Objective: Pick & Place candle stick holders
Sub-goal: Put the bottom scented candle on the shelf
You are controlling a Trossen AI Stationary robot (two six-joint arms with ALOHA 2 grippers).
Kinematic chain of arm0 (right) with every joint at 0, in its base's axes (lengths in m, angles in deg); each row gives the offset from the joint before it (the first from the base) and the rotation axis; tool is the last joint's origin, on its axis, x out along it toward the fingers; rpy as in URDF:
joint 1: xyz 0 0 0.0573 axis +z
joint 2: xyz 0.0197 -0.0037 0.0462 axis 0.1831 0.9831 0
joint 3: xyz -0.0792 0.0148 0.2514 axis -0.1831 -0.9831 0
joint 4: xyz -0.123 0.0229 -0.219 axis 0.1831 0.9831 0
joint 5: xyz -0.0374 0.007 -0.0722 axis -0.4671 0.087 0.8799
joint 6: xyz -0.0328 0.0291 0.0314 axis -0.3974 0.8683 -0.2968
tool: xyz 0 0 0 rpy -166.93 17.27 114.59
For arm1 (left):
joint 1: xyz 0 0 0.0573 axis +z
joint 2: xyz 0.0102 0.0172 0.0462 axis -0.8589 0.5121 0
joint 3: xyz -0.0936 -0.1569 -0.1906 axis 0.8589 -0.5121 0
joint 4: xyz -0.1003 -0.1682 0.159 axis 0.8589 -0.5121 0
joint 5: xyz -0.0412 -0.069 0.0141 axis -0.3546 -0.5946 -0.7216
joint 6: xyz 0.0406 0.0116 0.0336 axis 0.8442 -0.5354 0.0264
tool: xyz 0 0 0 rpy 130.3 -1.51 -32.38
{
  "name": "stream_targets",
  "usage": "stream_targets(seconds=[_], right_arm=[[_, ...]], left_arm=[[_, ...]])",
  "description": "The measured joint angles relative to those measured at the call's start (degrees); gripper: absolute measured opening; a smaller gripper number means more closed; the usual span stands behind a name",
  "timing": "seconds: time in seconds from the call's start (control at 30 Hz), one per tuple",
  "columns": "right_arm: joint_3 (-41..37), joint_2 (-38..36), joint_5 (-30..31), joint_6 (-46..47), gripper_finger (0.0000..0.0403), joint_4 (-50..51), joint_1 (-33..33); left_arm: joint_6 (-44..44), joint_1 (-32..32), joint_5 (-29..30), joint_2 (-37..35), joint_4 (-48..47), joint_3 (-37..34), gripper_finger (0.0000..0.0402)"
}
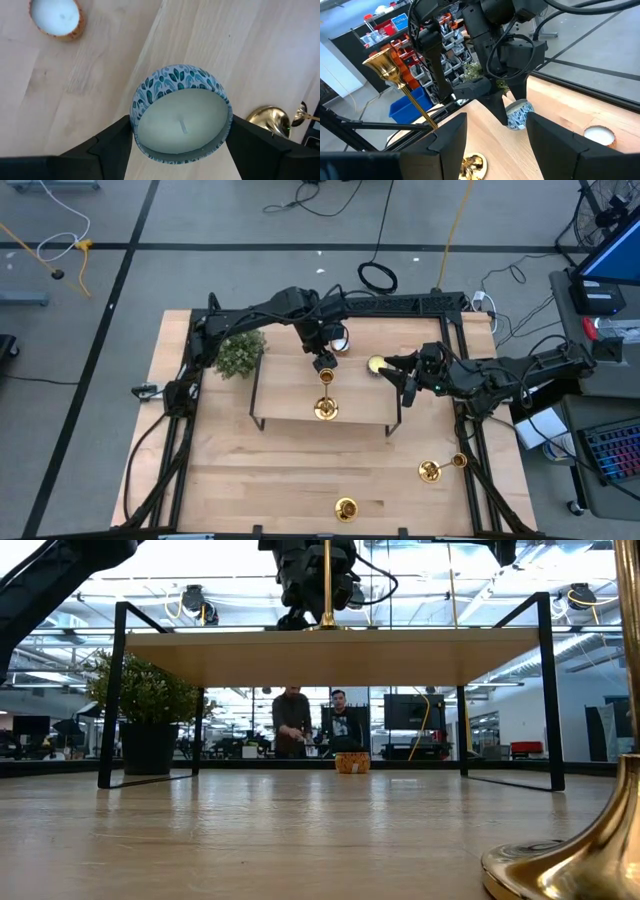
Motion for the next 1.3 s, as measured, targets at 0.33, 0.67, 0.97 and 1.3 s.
stream_targets(seconds=[0.33, 0.67, 0.97, 1.3], right_arm=[[0.00, 0.02, 1.29, -0.31, 0.0200, 0.02, -0.04], [0.00, 0.02, 1.29, -0.31, 0.0200, 0.02, -0.02], [0.00, 0.02, 1.46, -0.31, 0.0200, 0.02, -0.02], [0.00, 0.02, 1.46, -0.31, 0.0200, 0.02, -0.02]], left_arm=[[0.13, 0.15, 0.01, -0.02, 0.21, 0.00, 0.0280], [0.78, 0.15, 0.49, -0.04, 0.35, 0.00, 0.0280], [2.51, 0.02, -0.43, -0.05, -0.28, 0.00, 0.0280], [4.27, -0.07, -0.45, -0.07, -0.47, -0.02, 0.0280]])
